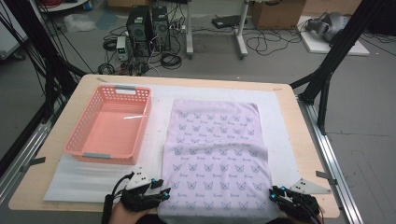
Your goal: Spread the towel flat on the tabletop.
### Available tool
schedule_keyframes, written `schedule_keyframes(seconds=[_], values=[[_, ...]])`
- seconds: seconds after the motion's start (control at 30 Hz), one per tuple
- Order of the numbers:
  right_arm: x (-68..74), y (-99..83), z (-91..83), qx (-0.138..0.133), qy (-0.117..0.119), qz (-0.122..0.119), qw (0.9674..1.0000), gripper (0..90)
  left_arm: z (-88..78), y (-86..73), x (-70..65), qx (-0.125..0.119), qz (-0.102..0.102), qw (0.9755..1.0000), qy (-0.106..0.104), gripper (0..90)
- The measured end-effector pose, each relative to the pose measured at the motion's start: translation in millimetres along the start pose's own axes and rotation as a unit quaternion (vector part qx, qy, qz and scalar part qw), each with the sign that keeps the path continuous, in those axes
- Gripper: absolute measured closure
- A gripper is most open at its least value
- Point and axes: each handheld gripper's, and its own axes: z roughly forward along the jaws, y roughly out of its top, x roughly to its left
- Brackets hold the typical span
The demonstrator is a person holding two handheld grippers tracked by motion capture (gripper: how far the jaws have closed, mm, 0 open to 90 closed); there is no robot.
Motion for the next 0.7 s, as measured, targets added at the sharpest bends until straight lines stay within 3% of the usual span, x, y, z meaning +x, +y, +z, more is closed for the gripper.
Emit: schedule_keyframes(seconds=[0.07, 0.13, 0.33, 0.5, 0.57, 0.6, 0.63, 0.7], values=[[1.9, 0.2, -0.5, 0.002, -0.002, -0.003, 1.0000, 87.5, -0.2, 1.4, 1.4, 0.005, -0.013, 0.9999, -0.009, 83.5], [0.4, 0.1, -1.2, 0.001, 0.004, -0.004, 1.0000, 87.8, -1.3, 2.9, 0.6, 0.011, -0.005, 0.9998, -0.013, 85.2], [1.2, -3.9, -19.5, -0.015, 0.028, -0.005, 0.9995, 87.8, -22.4, 1.3, 7.6, -0.007, -0.040, 0.9973, -0.062, 85.5], [8.0, -9.4, -42.5, -0.018, 0.042, -0.013, 0.9989, 87.8, -36.9, -6.6, 1.9, -0.006, -0.038, 0.9949, -0.093, 85.1], [8.7, -12.8, -46.7, -0.008, 0.051, -0.013, 0.9986, 85.4, -36.7, -9.2, 1.3, -0.016, -0.032, 0.9946, -0.097, 76.7], [8.4, -14.1, -45.9, 0.003, 0.048, -0.013, 0.9987, 76.3, -34.8, -8.1, 2.2, -0.020, -0.038, 0.9953, -0.087, 57.7], [7.5, -14.7, -44.3, 0.004, 0.035, -0.007, 0.9993, 65.1, -33.5, -6.3, 4.3, -0.027, -0.044, 0.9951, -0.085, 48.9], [4.1, -13.3, -40.9, -0.009, 0.026, 0.011, 0.9995, 62.8, -30.8, -0.8, 8.3, -0.046, -0.045, 0.9952, -0.074, 46.8]])
